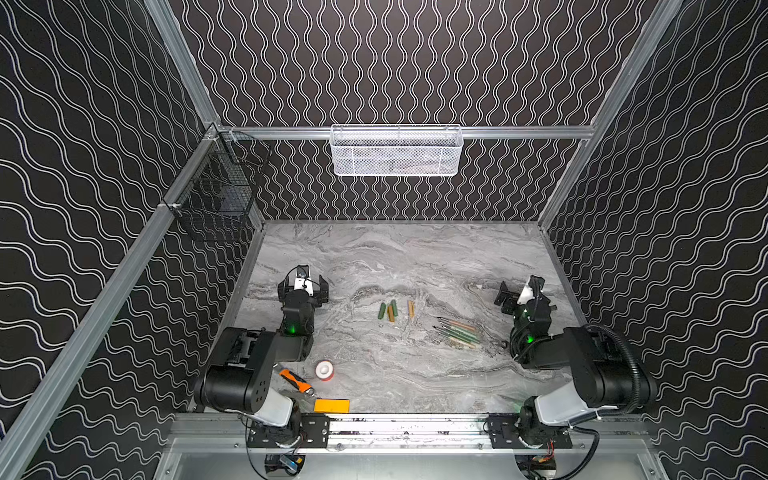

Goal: Insert the pens into the pen caps

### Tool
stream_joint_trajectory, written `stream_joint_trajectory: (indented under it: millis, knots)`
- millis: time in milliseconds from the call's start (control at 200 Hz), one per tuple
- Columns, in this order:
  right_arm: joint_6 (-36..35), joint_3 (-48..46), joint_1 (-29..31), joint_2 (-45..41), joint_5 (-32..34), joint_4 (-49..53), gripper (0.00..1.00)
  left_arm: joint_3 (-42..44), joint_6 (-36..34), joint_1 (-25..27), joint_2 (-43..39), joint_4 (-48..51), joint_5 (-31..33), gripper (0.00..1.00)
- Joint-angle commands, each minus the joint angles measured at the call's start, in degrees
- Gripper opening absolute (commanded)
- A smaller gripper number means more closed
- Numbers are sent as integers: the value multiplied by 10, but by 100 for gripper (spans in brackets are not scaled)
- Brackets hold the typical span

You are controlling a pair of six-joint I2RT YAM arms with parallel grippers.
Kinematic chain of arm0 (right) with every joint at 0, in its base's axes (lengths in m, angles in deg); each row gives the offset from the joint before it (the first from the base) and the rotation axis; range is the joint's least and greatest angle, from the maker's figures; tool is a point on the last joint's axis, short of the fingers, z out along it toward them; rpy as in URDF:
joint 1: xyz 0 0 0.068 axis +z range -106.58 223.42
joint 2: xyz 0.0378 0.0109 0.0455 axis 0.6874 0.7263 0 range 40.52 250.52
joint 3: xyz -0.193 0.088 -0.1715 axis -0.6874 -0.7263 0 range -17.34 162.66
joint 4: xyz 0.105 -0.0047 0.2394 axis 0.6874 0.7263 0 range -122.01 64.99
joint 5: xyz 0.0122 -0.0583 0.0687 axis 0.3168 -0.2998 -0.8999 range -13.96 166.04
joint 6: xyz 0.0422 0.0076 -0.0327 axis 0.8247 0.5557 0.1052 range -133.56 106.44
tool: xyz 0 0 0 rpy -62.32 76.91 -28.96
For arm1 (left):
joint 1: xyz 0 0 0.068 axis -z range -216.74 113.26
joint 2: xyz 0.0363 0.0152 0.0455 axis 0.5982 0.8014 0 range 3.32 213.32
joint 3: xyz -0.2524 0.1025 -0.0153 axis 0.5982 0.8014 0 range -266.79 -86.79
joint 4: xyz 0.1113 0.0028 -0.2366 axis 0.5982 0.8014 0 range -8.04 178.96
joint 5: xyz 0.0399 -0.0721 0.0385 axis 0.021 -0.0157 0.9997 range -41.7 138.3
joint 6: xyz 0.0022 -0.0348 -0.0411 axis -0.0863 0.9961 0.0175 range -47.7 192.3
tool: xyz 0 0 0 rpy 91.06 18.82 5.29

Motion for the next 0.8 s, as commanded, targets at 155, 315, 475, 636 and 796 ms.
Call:
stream_joint_trajectory:
  millis: [155, 315, 475, 636, 796]
  knots:
    - [2, 3, 1, 0, -1, -14, 100, -2, 8, -1, 0, -17, -4, 99]
    - [2, 2, 0, 0, -1, -15, 100, -2, 9, -1, 0, -15, -5, 99]
    - [1, 3, 1, 0, -1, -16, 100, -6, 10, -2, -1, -10, -9, 99]
    - [0, 2, 0, 0, 0, -15, 100, -6, 13, -6, -1, -5, -18, 99]
    - [0, 2, 0, 0, -1, -15, 100, -6, 13, -7, -1, -6, -18, 99]
